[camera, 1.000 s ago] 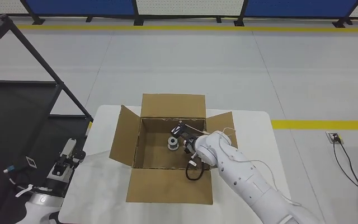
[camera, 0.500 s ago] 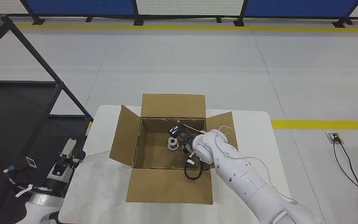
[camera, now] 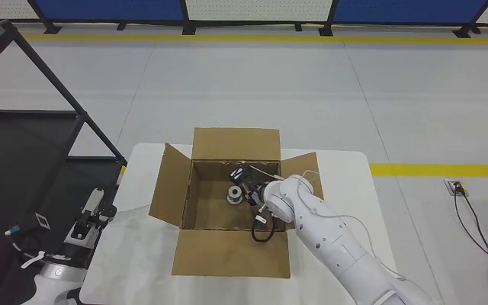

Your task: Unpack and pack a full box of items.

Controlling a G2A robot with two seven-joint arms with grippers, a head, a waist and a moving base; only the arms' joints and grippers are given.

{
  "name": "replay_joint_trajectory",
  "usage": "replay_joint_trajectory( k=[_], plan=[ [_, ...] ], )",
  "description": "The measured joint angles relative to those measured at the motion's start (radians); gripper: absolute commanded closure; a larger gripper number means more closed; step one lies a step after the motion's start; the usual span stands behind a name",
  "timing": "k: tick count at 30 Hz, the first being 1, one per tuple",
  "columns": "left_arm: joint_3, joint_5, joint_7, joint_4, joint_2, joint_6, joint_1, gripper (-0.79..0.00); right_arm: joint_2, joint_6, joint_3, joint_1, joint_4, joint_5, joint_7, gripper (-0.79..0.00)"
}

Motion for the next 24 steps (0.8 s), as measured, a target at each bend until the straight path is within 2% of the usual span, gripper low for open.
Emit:
replay_joint_trajectory(
  k=[6, 10, 11, 12, 14, 19, 22, 24],
  plan=[
    [0.000, 0.000, 0.000, 0.000, 0.000, 0.000, 0.000, -0.785, 0.053, -0.045, 0.098, -0.110, -0.210, -0.037, 0.003, -0.379],
    [0.000, 0.000, 0.000, 0.000, 0.000, 0.000, 0.000, -0.785, 0.108, -0.122, 0.226, -0.262, -0.461, -0.050, 0.018, -0.403],
    [0.000, 0.000, 0.000, 0.000, 0.000, 0.000, 0.000, -0.785, 0.119, -0.141, 0.257, -0.303, -0.523, -0.050, 0.019, -0.514],
    [0.000, 0.000, 0.000, 0.000, 0.000, 0.000, 0.000, -0.785, 0.130, -0.159, 0.289, -0.345, -0.586, -0.047, 0.017, -0.576],
    [0.000, 0.000, 0.000, 0.000, 0.000, 0.000, 0.000, -0.785, 0.152, -0.205, 0.361, -0.443, -0.728, -0.033, 0.004, -0.785],
    [0.000, 0.000, 0.000, 0.000, 0.000, 0.000, 0.000, -0.785, 0.187, -0.337, 0.497, -0.643, -0.970, 0.051, -0.071, -0.785],
    [0.000, 0.000, 0.000, 0.000, 0.000, 0.000, 0.000, -0.785, 0.200, -0.427, 0.556, -0.722, -1.029, 0.097, -0.126, -0.785],
    [0.000, 0.000, 0.000, 0.000, 0.000, 0.000, 0.000, -0.785, 0.200, -0.431, 0.560, -0.725, -1.031, 0.099, -0.129, -0.785]
  ],
)
